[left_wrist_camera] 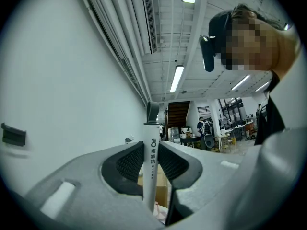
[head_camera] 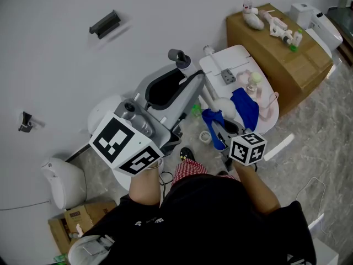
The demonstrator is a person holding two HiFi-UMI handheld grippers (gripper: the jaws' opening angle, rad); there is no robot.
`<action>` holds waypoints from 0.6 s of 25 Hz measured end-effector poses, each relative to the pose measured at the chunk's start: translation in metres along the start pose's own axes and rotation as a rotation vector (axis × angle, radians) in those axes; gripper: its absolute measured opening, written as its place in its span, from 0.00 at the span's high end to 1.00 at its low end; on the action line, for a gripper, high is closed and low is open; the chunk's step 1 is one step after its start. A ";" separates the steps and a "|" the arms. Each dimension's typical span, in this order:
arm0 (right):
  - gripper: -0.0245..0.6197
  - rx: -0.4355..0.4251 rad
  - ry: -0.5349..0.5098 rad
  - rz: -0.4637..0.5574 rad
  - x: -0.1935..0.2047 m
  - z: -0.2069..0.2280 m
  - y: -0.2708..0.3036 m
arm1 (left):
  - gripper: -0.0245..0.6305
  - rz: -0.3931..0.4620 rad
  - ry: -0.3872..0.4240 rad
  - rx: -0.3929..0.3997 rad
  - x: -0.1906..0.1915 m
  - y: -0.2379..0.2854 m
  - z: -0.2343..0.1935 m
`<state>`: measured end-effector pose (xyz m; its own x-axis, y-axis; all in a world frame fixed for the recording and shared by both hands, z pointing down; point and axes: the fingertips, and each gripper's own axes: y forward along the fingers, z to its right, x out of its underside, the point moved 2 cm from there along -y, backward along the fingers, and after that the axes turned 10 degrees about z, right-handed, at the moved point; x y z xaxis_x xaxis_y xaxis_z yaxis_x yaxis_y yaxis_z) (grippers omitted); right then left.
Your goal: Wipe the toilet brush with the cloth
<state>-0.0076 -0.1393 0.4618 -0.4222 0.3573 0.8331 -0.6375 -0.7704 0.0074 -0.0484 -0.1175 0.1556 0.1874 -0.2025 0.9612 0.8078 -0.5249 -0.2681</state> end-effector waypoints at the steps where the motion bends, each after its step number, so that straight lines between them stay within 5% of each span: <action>1: 0.86 0.002 0.000 -0.002 0.001 0.001 0.000 | 0.81 0.001 0.000 0.001 0.000 0.000 0.000; 15: 0.86 0.036 0.034 -0.037 0.016 0.018 0.001 | 0.81 0.005 0.002 -0.002 0.000 0.001 0.000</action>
<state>-0.0038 -0.1433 0.4853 -0.4210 0.4032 0.8125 -0.6294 -0.7749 0.0583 -0.0478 -0.1178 0.1550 0.1901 -0.2064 0.9598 0.8059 -0.5256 -0.2726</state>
